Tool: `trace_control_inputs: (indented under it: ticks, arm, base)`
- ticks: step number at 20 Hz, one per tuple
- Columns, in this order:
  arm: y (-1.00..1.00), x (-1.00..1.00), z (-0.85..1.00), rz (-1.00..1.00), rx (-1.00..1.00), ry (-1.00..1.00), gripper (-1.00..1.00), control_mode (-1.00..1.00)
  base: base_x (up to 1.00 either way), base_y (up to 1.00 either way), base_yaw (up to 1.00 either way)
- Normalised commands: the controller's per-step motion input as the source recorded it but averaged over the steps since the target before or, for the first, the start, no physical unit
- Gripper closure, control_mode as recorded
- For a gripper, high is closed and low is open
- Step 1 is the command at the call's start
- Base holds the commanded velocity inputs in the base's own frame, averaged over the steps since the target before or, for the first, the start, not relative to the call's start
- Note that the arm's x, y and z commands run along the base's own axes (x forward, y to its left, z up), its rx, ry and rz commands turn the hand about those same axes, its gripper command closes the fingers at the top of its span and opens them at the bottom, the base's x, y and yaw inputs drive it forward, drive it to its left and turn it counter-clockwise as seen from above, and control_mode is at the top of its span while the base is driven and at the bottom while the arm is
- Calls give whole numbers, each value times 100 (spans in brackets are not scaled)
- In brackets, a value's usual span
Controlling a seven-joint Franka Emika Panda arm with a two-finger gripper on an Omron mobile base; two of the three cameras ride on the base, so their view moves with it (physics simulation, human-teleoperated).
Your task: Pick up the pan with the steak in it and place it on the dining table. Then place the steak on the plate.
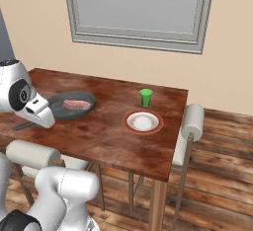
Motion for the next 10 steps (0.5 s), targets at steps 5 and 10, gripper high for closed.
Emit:
trace_control_inputs:
  ticks: [5,10]
  arm:
    - [0,9,-52,0,-9,-15,100,-100]
    - [-3,38,-41,0,0,-7,100,-100]
  base:
    - [0,0,0]
    - [0,0,0]
